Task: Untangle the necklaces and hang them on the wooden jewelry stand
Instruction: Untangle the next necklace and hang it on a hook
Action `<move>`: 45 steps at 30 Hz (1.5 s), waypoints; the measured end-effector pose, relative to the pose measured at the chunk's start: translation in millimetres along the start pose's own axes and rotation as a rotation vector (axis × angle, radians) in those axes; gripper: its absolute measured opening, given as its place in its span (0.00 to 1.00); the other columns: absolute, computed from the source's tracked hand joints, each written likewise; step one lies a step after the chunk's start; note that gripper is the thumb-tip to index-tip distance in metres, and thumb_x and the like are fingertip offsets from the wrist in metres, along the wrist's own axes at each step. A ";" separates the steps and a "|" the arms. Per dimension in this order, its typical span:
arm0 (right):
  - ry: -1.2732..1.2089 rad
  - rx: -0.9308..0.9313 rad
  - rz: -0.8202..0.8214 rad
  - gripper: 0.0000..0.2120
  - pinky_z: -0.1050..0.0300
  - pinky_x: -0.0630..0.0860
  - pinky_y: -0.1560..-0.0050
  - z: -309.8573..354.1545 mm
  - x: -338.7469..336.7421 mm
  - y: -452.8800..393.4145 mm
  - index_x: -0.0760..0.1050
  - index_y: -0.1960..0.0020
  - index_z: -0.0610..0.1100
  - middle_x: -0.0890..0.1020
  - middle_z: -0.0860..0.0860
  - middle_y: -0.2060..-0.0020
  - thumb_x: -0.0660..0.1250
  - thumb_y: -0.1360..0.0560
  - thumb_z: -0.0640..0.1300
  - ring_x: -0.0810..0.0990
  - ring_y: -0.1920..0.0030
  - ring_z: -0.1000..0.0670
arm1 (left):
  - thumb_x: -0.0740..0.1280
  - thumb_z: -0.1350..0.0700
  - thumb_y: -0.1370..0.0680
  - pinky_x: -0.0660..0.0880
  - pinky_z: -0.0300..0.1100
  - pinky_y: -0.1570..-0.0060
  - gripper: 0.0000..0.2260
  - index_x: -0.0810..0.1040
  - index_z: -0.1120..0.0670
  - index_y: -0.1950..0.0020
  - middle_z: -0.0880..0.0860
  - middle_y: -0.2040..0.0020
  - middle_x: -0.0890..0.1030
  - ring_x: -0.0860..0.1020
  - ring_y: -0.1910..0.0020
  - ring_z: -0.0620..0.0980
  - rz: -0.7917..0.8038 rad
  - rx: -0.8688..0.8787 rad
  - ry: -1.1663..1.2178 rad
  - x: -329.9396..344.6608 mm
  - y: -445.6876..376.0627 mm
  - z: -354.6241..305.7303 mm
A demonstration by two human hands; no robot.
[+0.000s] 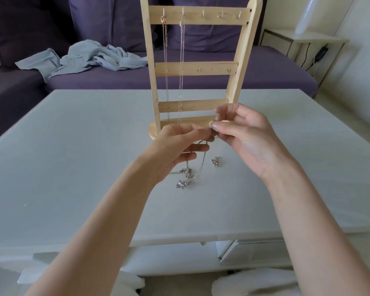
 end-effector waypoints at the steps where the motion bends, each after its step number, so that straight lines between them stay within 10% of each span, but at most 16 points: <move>1: 0.005 0.000 -0.004 0.11 0.63 0.75 0.57 0.1 0.0 0.0 0.76 0.53 0.41 0.75 0.49 0.62 0.65 0.29 0.26 0.77 0.62 0.53 | 0.67 0.56 0.23 0.70 0.32 0.64 0.05 0.81 0.53 0.56 0.45 0.61 0.82 0.79 0.63 0.41 -0.023 0.010 -0.029 0.0 0.2 0.0; 13: 0.569 -0.020 -0.015 0.13 0.67 0.74 0.56 1.5 1.7 0.5 0.78 0.57 0.48 0.81 0.51 0.63 0.70 0.31 0.30 0.79 0.64 0.56 | 0.69 0.61 0.26 0.71 0.31 0.66 0.08 0.79 0.52 0.64 0.51 0.63 0.78 0.75 0.62 0.45 -0.253 0.095 -0.051 1.6 -3.5 0.9; 20: 0.807 0.045 0.023 0.09 0.52 0.76 0.46 -6.5 -0.3 -1.0 0.82 0.61 0.49 0.85 0.48 0.59 0.70 0.30 0.35 0.82 0.53 0.49 | 0.69 0.63 0.26 0.68 0.34 0.65 0.06 0.80 0.52 0.60 0.48 0.67 0.77 0.71 0.64 0.45 -0.242 0.116 -0.155 2.0 -1.7 -0.3; 29: 0.520 0.051 -0.047 0.08 0.68 0.71 0.67 -0.9 -8.6 1.7 0.79 0.60 0.42 0.82 0.48 0.66 0.67 0.27 0.32 0.78 0.69 0.58 | 0.71 0.57 0.26 0.62 0.36 0.68 0.06 0.81 0.48 0.61 0.45 0.68 0.76 0.67 0.66 0.44 -0.203 0.078 -0.325 2.9 -1.1 0.0; 45: 0.308 0.041 -0.049 0.06 0.64 0.71 0.67 -1.1 -3.7 1.8 0.75 0.58 0.40 0.81 0.45 0.66 0.65 0.25 0.32 0.77 0.69 0.54 | 0.72 0.59 0.28 0.58 0.36 0.73 0.08 0.75 0.51 0.64 0.48 0.65 0.73 0.63 0.76 0.41 -0.143 0.056 -0.300 6.1 -5.2 6.1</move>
Point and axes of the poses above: each hand's wrist, its own y-axis away from the middle knuckle, its own x-axis out of the palm, z = x × y, the point moved 1 cm from there along -y, towards the middle knuckle
